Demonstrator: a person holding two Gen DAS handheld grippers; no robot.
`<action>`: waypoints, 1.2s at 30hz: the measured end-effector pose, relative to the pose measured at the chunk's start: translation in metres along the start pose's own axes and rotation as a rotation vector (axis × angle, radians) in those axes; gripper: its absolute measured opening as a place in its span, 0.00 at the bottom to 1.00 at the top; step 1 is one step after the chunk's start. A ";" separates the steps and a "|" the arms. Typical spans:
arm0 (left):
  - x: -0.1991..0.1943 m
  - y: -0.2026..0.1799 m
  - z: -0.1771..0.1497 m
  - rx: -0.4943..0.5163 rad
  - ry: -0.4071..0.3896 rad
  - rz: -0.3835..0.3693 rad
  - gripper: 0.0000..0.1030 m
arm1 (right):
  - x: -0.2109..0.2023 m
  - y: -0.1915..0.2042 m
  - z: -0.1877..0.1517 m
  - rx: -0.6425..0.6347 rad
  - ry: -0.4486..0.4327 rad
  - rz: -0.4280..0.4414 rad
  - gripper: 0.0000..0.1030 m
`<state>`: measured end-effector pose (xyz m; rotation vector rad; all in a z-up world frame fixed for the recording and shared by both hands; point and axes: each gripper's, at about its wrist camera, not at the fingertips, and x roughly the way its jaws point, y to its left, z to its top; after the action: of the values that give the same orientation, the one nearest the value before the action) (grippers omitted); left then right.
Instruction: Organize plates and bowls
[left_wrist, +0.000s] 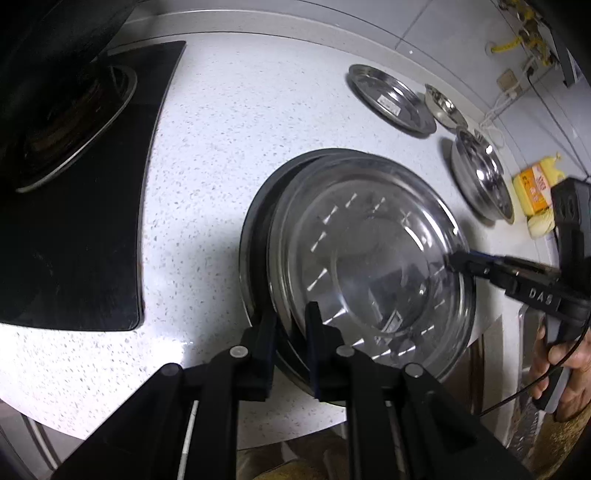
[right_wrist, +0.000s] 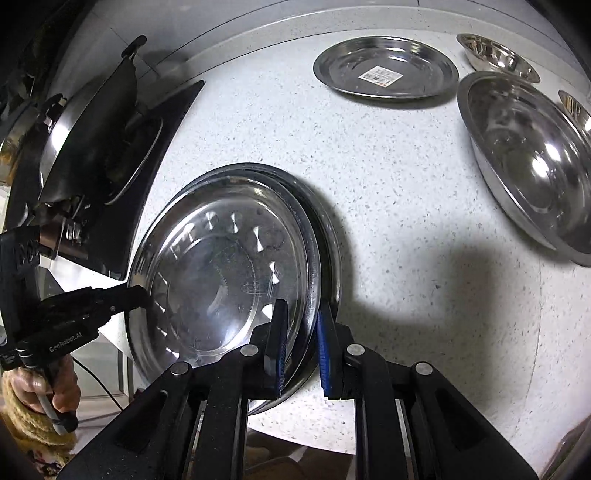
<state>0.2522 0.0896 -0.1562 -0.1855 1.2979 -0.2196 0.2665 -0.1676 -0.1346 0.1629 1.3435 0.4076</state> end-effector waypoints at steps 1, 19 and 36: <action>-0.001 -0.002 0.000 0.014 -0.007 0.015 0.15 | -0.001 -0.001 0.000 -0.001 0.000 -0.005 0.14; -0.044 -0.026 0.033 0.124 -0.123 0.054 0.32 | -0.055 -0.009 0.019 -0.028 -0.132 -0.073 0.31; 0.069 -0.071 0.200 -0.166 -0.047 -0.074 0.41 | -0.060 -0.124 0.191 -0.013 -0.164 -0.067 0.57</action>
<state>0.4592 0.0056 -0.1505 -0.3783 1.2641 -0.1698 0.4649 -0.2816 -0.0794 0.1372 1.1812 0.3396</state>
